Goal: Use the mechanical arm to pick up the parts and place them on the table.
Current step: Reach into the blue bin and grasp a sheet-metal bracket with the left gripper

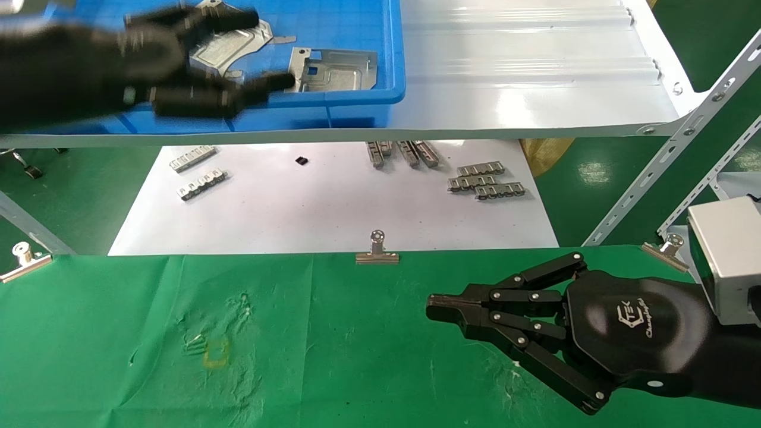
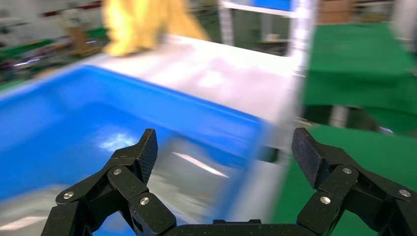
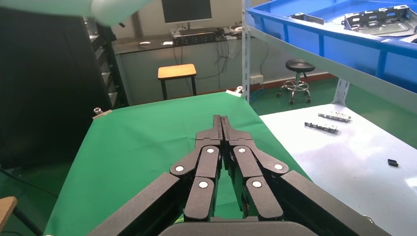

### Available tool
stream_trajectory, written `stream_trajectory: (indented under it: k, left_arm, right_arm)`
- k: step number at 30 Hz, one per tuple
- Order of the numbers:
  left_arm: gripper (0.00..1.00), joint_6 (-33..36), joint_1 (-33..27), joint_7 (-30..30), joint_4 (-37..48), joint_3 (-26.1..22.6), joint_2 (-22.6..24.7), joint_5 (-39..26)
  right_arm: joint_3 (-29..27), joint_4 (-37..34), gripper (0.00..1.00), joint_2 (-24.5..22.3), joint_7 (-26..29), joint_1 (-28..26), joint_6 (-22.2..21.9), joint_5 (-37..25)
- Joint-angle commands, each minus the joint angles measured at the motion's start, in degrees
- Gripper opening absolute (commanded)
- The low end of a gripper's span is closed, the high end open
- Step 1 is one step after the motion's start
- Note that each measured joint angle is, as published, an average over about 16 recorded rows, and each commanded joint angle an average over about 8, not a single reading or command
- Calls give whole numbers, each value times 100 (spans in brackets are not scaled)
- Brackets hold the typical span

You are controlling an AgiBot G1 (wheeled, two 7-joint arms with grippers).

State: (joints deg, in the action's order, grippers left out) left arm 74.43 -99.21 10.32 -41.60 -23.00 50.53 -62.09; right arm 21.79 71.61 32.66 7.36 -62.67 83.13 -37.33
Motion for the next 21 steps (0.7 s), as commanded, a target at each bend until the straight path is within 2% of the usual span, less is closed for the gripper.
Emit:
stream_trajectory:
  k: [1,6,7,11,14,15,21]
  left_arm:
    - [100,-151,-534,-90,723,-136,291,-334]
    - [100,-1503,-1354,-413,2166,-369,932,-1031]
    - [97,-1751,-1468,-462,2389,-419,1040,-1150]
    - [47,-2471,-1816,-569,3132,-633,1377,-1563]
    - [10,-2705,-1988,-570,3516,-778,1525,-1795]
    - [0,-2739,-2033,-560,3617,-823,1559,-1862]
    - [0,-2770,-2190,-458,4010,-1006,1642,-2127]
  right_arm:
    - [0,0,0,0,0,0,0,0]
    - [0,0,0,0,0,0,0,0]
    - [0,0,0,0,0,0,0,0]
    - [0,0,0,0,0,0,0,0]
    - [0,0,0,0,0,0,0,0]
    - [0,0,0,0,0,0,0,0]
    - [0,0,0,0,0,0,0,0]
